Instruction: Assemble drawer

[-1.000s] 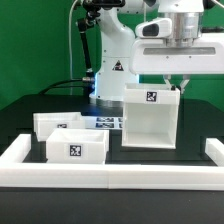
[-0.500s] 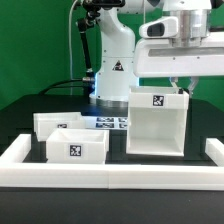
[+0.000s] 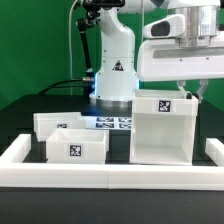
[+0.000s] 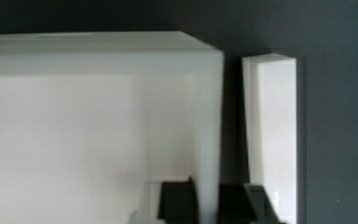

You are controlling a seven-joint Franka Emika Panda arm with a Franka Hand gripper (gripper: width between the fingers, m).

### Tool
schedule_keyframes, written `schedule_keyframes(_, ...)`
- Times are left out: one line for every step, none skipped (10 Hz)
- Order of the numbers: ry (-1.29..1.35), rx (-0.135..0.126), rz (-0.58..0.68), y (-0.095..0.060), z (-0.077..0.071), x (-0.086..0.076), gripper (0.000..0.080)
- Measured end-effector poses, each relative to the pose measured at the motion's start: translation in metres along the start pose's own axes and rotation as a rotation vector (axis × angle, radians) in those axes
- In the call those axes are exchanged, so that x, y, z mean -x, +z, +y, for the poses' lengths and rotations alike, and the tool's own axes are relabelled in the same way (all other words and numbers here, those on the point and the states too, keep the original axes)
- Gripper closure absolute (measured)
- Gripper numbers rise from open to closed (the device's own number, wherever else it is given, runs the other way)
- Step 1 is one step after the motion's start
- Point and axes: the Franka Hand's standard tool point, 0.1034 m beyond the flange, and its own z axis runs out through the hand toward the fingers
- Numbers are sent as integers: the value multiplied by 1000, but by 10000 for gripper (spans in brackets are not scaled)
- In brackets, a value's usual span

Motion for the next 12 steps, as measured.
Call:
schedule_keyframes(5,-4,10,0,0,-10,762)
schedule_keyframes(11,-7,19,-1,-3,-19,762)
schedule_keyframes(43,-9,20,-1,-7,-22,762)
schedule_keyframes(70,-11,20,-2,-10,-23,762)
schedule_keyframes(95,-12,23,-3,-9,-24,762)
schedule_keyframes(129,-13,24,-4,-9,-25,762)
schedule_keyframes(138,-14,24,-4,-9,-26,762)
schedule_keyframes(132,-14,24,-4,-9,-25,762)
schedule_keyframes(150,-14,24,-4,-9,-25,762)
schedule_keyframes(200,-15,24,-4,-10,-25,762)
schedule_keyframes(251,-17,23,-4,-11,-25,762)
schedule_keyframes(294,-20,22,-4,-12,-25,762)
